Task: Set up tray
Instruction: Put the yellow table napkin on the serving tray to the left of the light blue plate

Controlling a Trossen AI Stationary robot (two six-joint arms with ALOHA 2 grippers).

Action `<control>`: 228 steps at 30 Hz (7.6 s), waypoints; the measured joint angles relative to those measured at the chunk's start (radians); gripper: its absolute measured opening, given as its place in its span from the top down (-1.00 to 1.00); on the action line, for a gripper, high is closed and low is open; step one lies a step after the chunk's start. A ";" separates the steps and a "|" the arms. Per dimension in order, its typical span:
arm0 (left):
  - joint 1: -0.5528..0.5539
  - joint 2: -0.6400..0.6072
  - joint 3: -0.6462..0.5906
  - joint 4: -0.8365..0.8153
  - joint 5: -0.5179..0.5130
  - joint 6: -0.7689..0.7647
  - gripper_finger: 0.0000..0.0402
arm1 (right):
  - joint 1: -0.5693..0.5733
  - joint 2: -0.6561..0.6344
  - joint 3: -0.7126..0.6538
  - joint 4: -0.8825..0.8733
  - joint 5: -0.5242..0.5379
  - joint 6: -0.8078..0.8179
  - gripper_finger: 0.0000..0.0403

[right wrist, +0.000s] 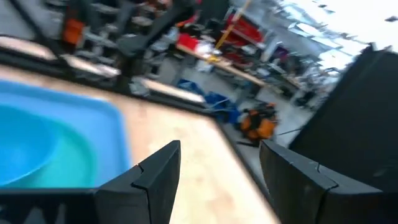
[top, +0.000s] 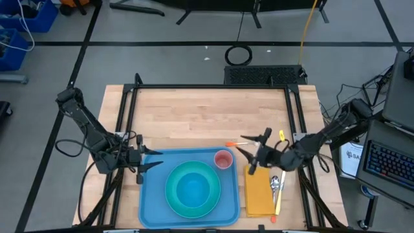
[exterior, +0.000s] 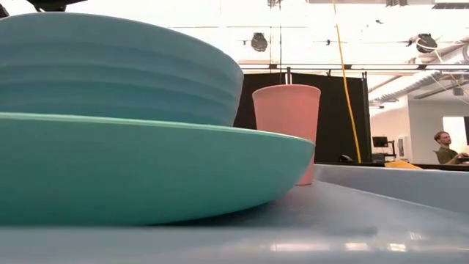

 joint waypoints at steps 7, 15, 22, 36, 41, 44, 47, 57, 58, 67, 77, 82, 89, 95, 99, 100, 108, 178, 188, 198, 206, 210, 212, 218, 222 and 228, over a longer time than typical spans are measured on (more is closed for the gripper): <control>0.011 0.000 0.000 0.002 -0.040 0.010 0.26 | 0.094 0.029 0.000 -0.228 -0.145 0.278 -0.04; 0.012 0.000 0.000 0.004 -0.124 0.029 0.26 | 0.130 0.185 0.048 -0.328 -0.243 0.416 -0.04; 0.013 0.000 0.000 0.009 -0.185 0.046 0.26 | 0.156 0.299 0.291 -0.690 -0.280 0.597 -0.04; 0.013 0.000 0.000 0.074 -0.207 0.160 0.26 | 0.150 0.455 0.525 -0.955 -0.670 1.009 -0.04; 0.013 0.000 0.000 0.132 -0.207 0.220 0.25 | 0.150 0.503 0.524 -0.963 -0.808 1.137 -0.04; 0.013 0.000 0.000 0.144 -0.202 0.231 0.26 | 0.161 0.534 0.524 -0.963 -0.872 1.199 -0.04; 0.013 0.000 0.000 0.141 -0.199 0.227 0.26 | 0.175 0.560 0.524 -0.927 -0.915 1.253 -0.04; 0.013 0.000 0.000 0.135 -0.198 0.239 0.26 | 0.217 0.617 0.523 -0.853 -0.974 1.407 -0.04; 0.013 0.000 0.000 0.134 -0.198 0.242 0.26 | 0.222 0.621 0.523 -0.862 -0.974 1.418 -0.04; 0.013 0.000 0.000 0.149 -0.199 0.269 0.26 | 0.267 0.696 0.523 -0.861 -1.025 1.494 -0.04; 0.013 0.000 0.000 0.150 -0.198 0.255 0.26 | 0.282 0.747 0.525 -0.865 -1.018 1.490 0.13; 0.013 0.000 0.000 0.134 -0.198 0.235 0.26 | 0.282 0.748 0.526 -0.906 -1.014 1.491 0.21; 0.013 0.000 0.000 0.131 -0.197 0.219 0.26 | 0.282 0.750 0.526 -0.948 -0.924 1.424 0.24; 0.013 0.001 0.000 0.129 -0.196 0.212 0.26 | 0.274 0.751 0.523 -0.967 -0.853 1.361 0.25; 0.013 0.001 0.000 0.115 -0.196 0.198 0.26 | 0.273 0.751 0.524 -0.982 -0.846 1.348 0.25; 0.013 0.002 0.000 0.109 -0.196 0.192 0.26 | 0.274 0.752 0.524 -0.995 -0.838 1.344 0.25; 0.014 0.002 0.000 0.079 -0.196 0.149 0.26 | 0.272 0.754 0.521 -1.085 -0.756 1.323 0.25; 0.013 0.003 0.000 -0.002 -0.197 0.027 0.26 | 0.235 0.749 0.499 -1.083 -0.677 1.320 0.99; 0.014 0.003 0.000 -0.023 -0.191 0.000 0.26 | 0.234 0.641 0.510 -1.176 -0.524 1.325 1.00; 0.014 0.003 0.000 -0.049 -0.184 -0.042 0.26 | 0.234 0.553 0.511 -1.248 -0.436 1.325 1.00; 0.014 0.003 0.000 -0.053 -0.172 -0.063 0.25 | 0.228 0.498 0.512 -1.316 -0.366 1.356 1.00; 0.014 0.003 0.000 -0.054 -0.172 -0.069 0.26 | 0.227 0.459 0.512 -1.358 -0.329 1.389 1.00; 0.014 0.003 0.000 -0.054 -0.171 -0.072 0.26 | 0.227 0.437 0.512 -1.375 -0.310 1.404 1.00; 0.014 0.003 0.000 -0.054 -0.169 -0.077 0.26 | 0.213 0.375 0.512 -1.388 -0.257 1.385 1.00; 0.014 0.003 0.000 -0.054 -0.165 -0.077 0.26 | 0.184 0.358 0.512 -1.399 -0.255 1.350 1.00; 0.014 0.003 0.000 -0.054 -0.163 -0.077 0.25 | 0.127 0.359 0.512 -1.440 -0.257 1.345 1.00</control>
